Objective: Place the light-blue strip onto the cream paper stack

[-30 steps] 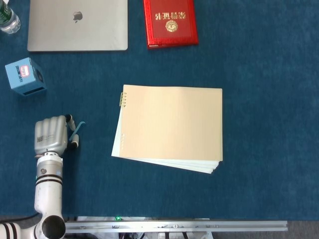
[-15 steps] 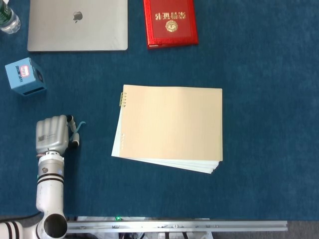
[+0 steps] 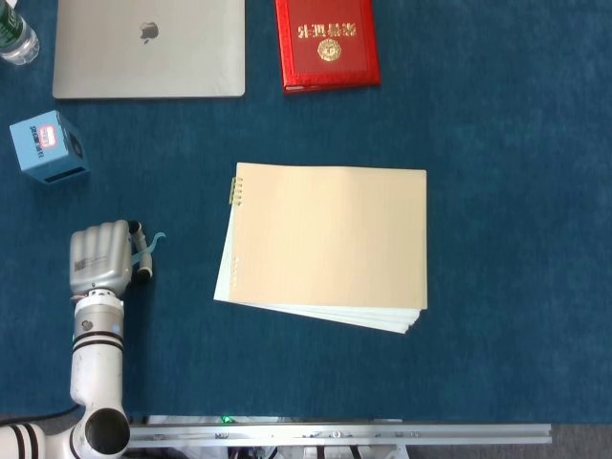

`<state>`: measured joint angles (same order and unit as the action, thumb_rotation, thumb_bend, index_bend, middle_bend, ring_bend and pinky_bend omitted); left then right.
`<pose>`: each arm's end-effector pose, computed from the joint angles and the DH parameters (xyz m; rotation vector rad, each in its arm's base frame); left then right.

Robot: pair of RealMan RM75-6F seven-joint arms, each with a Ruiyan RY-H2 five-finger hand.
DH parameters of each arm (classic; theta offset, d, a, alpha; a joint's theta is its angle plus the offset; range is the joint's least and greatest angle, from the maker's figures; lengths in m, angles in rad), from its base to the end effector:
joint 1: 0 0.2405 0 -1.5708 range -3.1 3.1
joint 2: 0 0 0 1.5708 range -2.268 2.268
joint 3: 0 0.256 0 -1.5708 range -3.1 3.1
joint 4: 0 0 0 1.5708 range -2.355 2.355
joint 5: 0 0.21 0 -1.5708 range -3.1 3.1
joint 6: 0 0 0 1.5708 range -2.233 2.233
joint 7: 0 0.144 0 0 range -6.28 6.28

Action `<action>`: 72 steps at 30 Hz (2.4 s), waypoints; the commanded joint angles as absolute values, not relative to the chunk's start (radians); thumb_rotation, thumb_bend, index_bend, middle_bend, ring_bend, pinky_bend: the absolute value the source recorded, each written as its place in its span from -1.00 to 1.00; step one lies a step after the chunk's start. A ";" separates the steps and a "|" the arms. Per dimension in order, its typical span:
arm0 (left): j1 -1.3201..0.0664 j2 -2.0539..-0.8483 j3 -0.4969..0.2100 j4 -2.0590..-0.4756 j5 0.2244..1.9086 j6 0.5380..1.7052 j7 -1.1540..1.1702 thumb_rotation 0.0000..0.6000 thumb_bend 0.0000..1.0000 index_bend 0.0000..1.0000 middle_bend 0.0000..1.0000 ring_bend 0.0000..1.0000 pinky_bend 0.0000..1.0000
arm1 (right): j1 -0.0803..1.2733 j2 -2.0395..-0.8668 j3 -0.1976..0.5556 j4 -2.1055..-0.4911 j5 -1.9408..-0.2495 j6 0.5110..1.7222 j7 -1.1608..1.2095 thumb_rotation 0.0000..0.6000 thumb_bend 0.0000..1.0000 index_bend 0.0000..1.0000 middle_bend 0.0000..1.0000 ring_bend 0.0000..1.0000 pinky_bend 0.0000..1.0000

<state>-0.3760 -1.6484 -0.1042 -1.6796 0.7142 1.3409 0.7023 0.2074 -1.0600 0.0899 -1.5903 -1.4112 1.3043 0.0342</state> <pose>-0.2500 0.2252 -0.0267 -1.3829 -1.2916 -0.4500 -0.3130 -0.2282 0.1691 1.4509 -0.9349 0.8428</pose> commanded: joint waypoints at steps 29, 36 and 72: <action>-0.396 -1.562 -0.092 -1.725 0.789 1.273 0.658 1.00 -0.11 0.15 1.00 1.00 1.00 | 0.203 -1.071 0.093 -1.581 -1.411 1.313 0.038 1.00 -0.36 -0.09 0.01 0.00 0.03; -0.465 -1.468 -0.071 -1.811 0.829 1.183 0.726 1.00 -0.11 0.15 1.00 1.00 1.00 | 0.204 -1.070 0.093 -1.580 -1.416 1.314 0.043 1.00 -0.36 -0.09 0.02 0.00 0.03; -0.932 -1.643 -0.062 -1.810 0.538 1.143 1.237 1.00 -0.11 0.14 1.00 1.00 1.00 | 0.171 -1.068 0.081 -1.564 -1.422 1.343 0.088 1.00 -0.36 -0.09 0.02 0.01 0.03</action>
<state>-0.9231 -1.6353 -0.0605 -1.8184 0.5469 1.1370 1.2298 0.1715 -1.0684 0.0810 -1.5647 -1.4214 1.3422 0.0879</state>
